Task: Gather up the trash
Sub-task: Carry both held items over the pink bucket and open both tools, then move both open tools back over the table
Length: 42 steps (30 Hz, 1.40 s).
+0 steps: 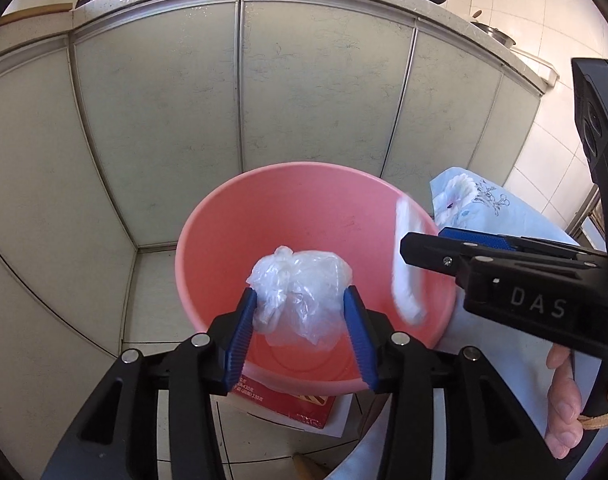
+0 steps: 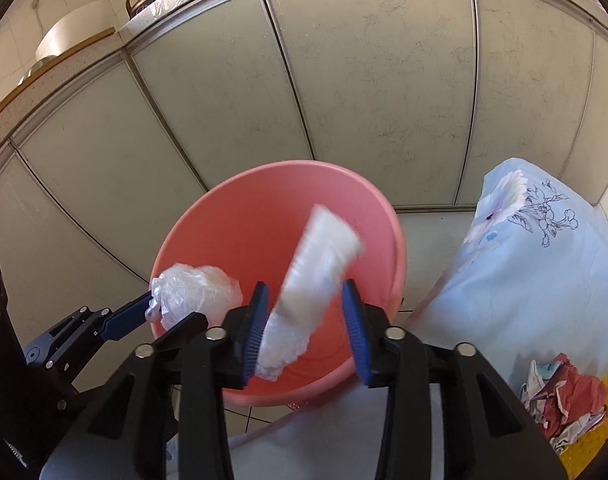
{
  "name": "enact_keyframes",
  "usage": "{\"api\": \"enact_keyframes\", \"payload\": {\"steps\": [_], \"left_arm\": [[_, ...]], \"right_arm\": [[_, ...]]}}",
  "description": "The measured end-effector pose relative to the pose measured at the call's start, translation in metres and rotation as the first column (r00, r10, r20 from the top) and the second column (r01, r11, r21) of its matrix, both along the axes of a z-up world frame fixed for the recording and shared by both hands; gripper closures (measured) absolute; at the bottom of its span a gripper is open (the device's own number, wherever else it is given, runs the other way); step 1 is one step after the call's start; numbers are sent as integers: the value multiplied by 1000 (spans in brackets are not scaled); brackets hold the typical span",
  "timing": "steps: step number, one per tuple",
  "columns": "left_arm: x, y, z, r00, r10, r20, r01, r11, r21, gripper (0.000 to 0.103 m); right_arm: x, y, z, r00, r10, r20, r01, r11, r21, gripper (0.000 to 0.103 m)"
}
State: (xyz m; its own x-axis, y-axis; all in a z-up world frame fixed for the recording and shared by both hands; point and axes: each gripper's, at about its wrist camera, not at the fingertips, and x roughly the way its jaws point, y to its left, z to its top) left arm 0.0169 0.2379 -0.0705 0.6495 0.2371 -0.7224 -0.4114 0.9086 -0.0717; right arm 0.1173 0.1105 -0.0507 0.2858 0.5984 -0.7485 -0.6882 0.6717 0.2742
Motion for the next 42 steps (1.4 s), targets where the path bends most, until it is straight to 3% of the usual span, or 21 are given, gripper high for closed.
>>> {"api": "enact_keyframes", "payload": {"steps": [17, 22, 28, 32, 38, 42], "left_arm": [[-15, 0, 35, 999, -1, 45, 2, 999, -35, 59], [-17, -11, 52, 996, -30, 90, 31, 999, -8, 59], [-19, -24, 68, 986, -81, 148, 83, 996, -11, 59], [-12, -40, 71, 977, -151, 152, 155, 988, -11, 59], [1, -77, 72, 956, -261, 136, 266, 963, -27, 59], [6, -106, 74, 928, -346, 136, 352, 936, -24, 59]], "right_arm": [[-22, -32, 46, 994, 24, 103, -31, 997, 66, 57], [-40, -56, 53, 994, 47, 102, -60, 991, 123, 57], [-65, -87, 62, 982, 69, 178, -82, 994, 67, 57], [-77, -122, 70, 967, -5, 255, -4, 999, 33, 57], [-86, -181, 66, 959, -152, 238, 146, 988, 43, 57], [-93, -217, 63, 951, -226, 211, 221, 974, 49, 57]]}}
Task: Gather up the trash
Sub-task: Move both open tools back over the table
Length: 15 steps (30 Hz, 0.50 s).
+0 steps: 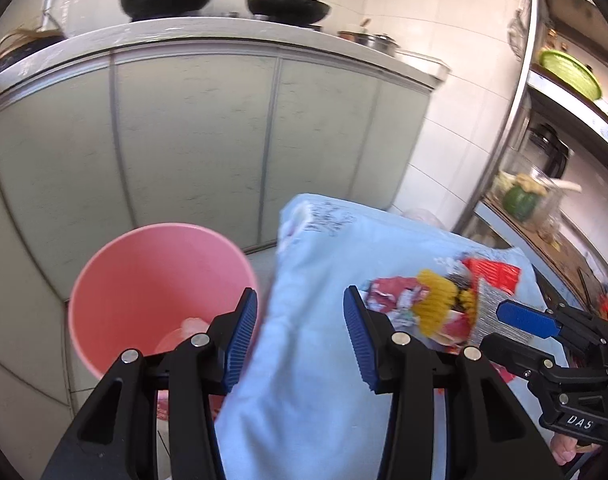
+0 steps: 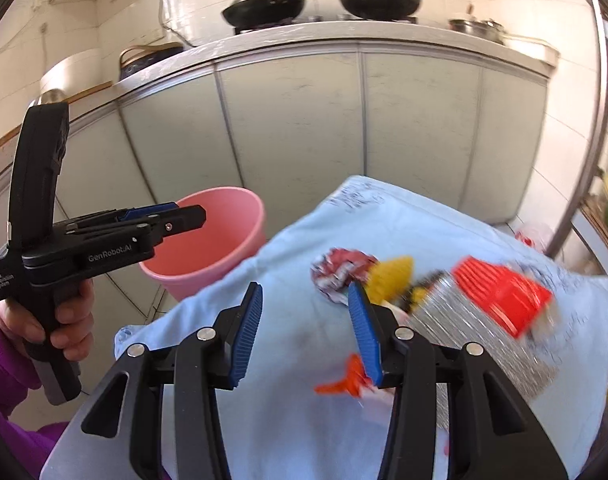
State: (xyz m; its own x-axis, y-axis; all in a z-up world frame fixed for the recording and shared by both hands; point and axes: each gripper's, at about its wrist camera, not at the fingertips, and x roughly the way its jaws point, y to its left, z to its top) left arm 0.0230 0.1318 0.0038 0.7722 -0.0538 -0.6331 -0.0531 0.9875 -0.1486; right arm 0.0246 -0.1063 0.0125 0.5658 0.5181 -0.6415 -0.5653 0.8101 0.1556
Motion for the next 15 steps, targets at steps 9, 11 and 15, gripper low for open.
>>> {"api": "enact_keyframes", "payload": {"steps": [9, 11, 15], "left_arm": [[0, -56, -9, 987, -161, -28, 162, 986, 48, 52], [2, -65, -13, 982, -186, -42, 188, 981, 40, 52], [5, -75, -16, 975, -217, -50, 219, 976, 20, 52]], "right_arm": [[-17, -79, -14, 974, -224, -11, 224, 974, -12, 57], [-18, -91, -15, 965, -262, -18, 262, 965, -6, 57], [-19, -113, -23, 948, -314, -53, 316, 949, 22, 57]]}}
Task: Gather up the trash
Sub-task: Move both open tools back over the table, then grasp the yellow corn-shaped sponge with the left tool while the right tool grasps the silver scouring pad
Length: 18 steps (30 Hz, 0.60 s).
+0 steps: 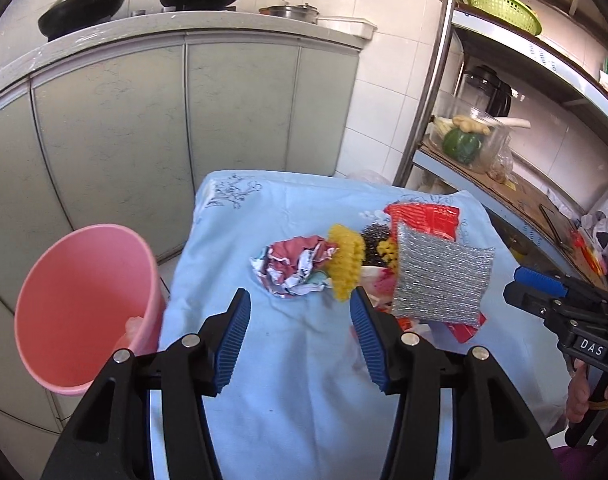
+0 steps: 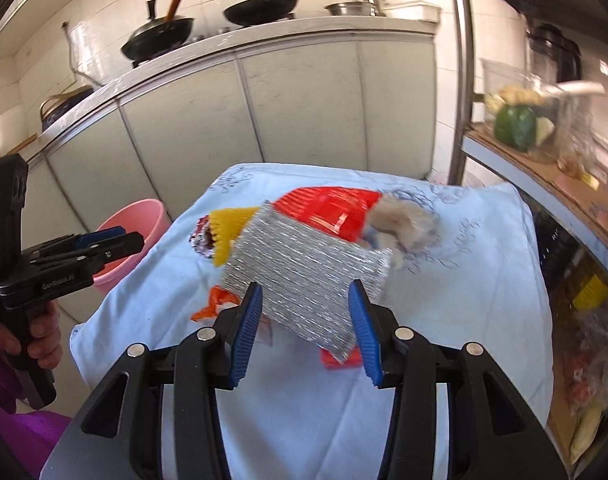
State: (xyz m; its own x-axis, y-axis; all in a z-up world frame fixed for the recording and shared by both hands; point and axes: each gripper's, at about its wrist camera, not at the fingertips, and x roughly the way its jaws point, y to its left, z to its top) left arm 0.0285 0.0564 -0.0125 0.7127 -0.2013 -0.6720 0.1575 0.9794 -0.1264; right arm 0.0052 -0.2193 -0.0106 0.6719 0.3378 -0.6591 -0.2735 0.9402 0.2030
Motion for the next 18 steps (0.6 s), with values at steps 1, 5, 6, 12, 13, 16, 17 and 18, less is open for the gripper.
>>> {"api": "enact_keyframes", "payload": {"steps": [1, 5, 6, 12, 13, 16, 17, 18], "left_arm": [[2, -2, -1, 1000, -10, -4, 10, 1000, -10, 52], [12, -11, -8, 998, -47, -33, 46, 998, -35, 52], [14, -15, -9, 998, -55, -35, 54, 998, -36, 52], [34, -39, -15, 997, -77, -16, 77, 997, 31, 61], [38, -41, -16, 997, -80, -16, 80, 996, 29, 63], [48, -49, -20, 995, -98, -23, 99, 995, 30, 64], [51, -52, -20, 994, -104, -21, 105, 994, 34, 64], [53, -55, -20, 994, -111, -17, 111, 993, 39, 64]], "right_arm": [[0, -4, -3, 1000, -14, -7, 14, 1000, 11, 57], [1, -14, -9, 998, -50, -32, 51, 998, 44, 57], [1, -15, -9, 998, -53, -33, 54, 997, 47, 57], [3, -13, -12, 997, -59, -42, 61, 998, 32, 57], [3, -13, -13, 997, -63, -44, 65, 997, 34, 57], [5, -15, -13, 996, -72, -49, 74, 996, 41, 57], [5, -16, -13, 996, -76, -50, 78, 996, 44, 57], [6, -17, -14, 995, -80, -53, 83, 995, 49, 57]]}}
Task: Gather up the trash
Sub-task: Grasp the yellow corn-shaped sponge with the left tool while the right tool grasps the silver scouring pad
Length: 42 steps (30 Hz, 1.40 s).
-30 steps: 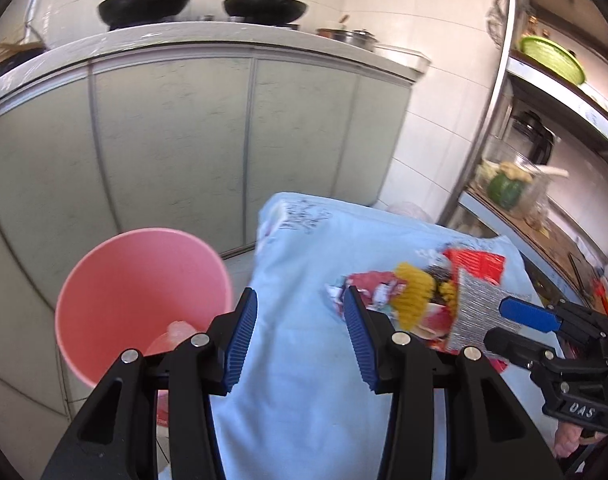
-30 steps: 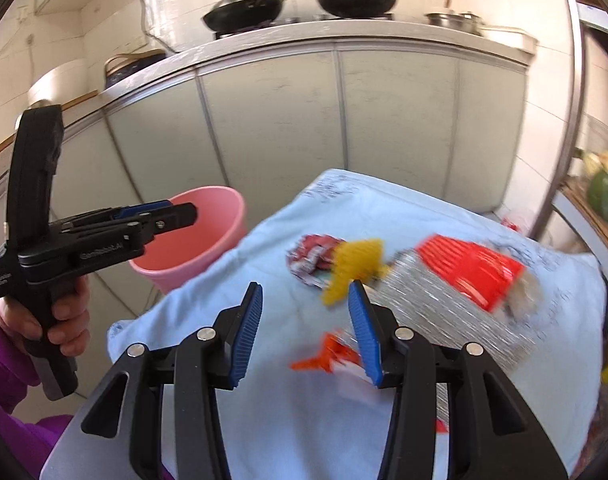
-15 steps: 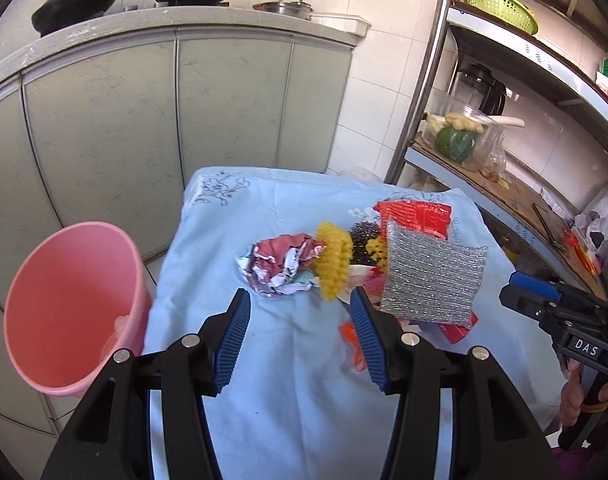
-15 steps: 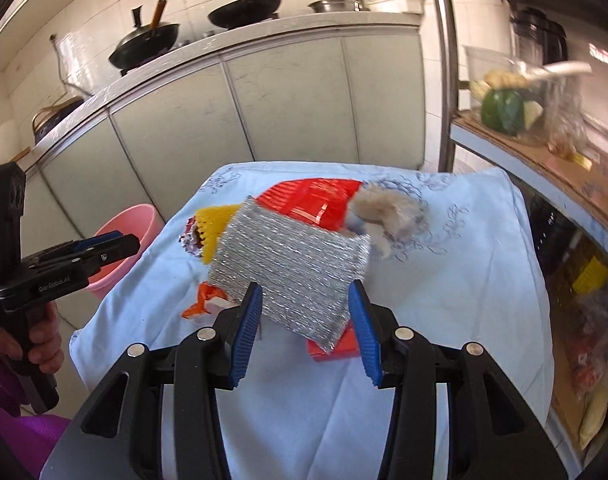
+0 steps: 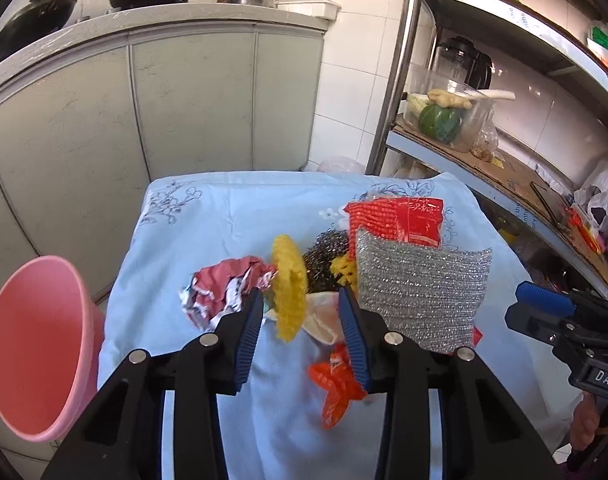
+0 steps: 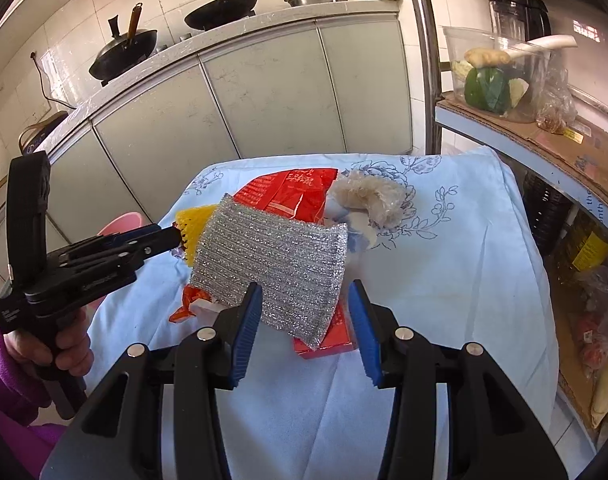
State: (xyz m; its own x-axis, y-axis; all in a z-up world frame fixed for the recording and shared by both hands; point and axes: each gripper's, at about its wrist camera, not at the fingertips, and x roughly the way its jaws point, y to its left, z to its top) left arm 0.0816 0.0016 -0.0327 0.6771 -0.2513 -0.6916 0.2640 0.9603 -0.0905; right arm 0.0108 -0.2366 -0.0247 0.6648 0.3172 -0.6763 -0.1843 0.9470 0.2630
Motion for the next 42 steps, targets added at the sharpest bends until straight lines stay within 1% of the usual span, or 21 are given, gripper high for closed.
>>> {"api": "enact_keyframes", "payload": {"steps": [2, 4, 6, 7, 8, 12, 16, 20, 24, 27, 29, 30, 31, 32, 33, 34, 37, 42], "left_arm": [[6, -6, -1, 1000, -7, 8, 6, 1000, 13, 64], [13, -9, -5, 1000, 8, 4, -8, 1000, 28, 67], [20, -8, -9, 1000, 18, -12, -18, 1000, 25, 77], [23, -8, -10, 1000, 21, -18, -20, 1000, 23, 88], [24, -7, -12, 999, 25, -26, -24, 1000, 20, 94], [14, 0, -5, 1000, 18, -14, -18, 1000, -24, 95], [-6, 10, 13, 999, -6, 33, 9, 997, -77, 95], [-24, 24, 28, 998, -14, 66, 23, 991, -133, 95], [-34, 37, 34, 997, 2, 73, 10, 986, -165, 95], [-39, 43, 35, 997, 14, 73, -2, 986, -168, 95], [-40, 45, 34, 997, 22, 69, -10, 985, -172, 95], [-41, 46, 34, 998, 25, 66, -13, 984, -176, 95], [-41, 47, 34, 998, 27, 65, -15, 984, -179, 95], [-41, 48, 34, 997, 28, 65, -16, 983, -180, 95], [-42, 48, 35, 997, 27, 66, -15, 983, -182, 95], [-42, 48, 35, 997, 25, 68, -12, 983, -183, 95], [-43, 49, 36, 997, 25, 73, -11, 983, -184, 95], [-49, 54, 43, 995, 27, 91, -8, 980, -200, 95]], "right_arm": [[1, -2, -1, 1000, -6, -7, 6, 1000, 9, 57], [3, -4, -2, 1000, -9, -10, 9, 1000, 21, 57], [4, -4, -2, 1000, -7, -7, 7, 1000, 27, 58], [5, -5, -2, 1000, -6, -5, 6, 1000, 30, 58], [6, -5, -2, 1000, -6, -2, 6, 1000, 30, 58], [11, -7, -3, 1000, -5, -5, 5, 999, 42, 58], [20, -10, -7, 1000, 1, -17, 0, 997, 76, 57], [31, -8, -13, 1000, 14, -21, -13, 997, 76, 57], [40, -11, -18, 1000, 13, -27, -11, 996, 85, 57], [44, -11, -18, 999, 29, -37, -25, 994, 111, 57], [44, -8, -17, 999, 39, -37, -34, 994, 103, 58], [43, -7, -16, 999, 43, -33, -40, 995, 97, 65], [41, -5, -14, 999, 42, -28, -40, 996, 78, 77], [39, -3, -12, 999, 43, -20, -42, 997, 60, 81], [37, -3, -11, 999, 46, -16, -45, 998, 50, 88], [35, -3, -9, 999, 53, -10, -53, 998, 40, 94], [28, -2, -3, 998, 59, 5, -59, 998, 30, 99], [10, -3, 26, 993, 78, 85, -81, 996, 41, 101]]}}
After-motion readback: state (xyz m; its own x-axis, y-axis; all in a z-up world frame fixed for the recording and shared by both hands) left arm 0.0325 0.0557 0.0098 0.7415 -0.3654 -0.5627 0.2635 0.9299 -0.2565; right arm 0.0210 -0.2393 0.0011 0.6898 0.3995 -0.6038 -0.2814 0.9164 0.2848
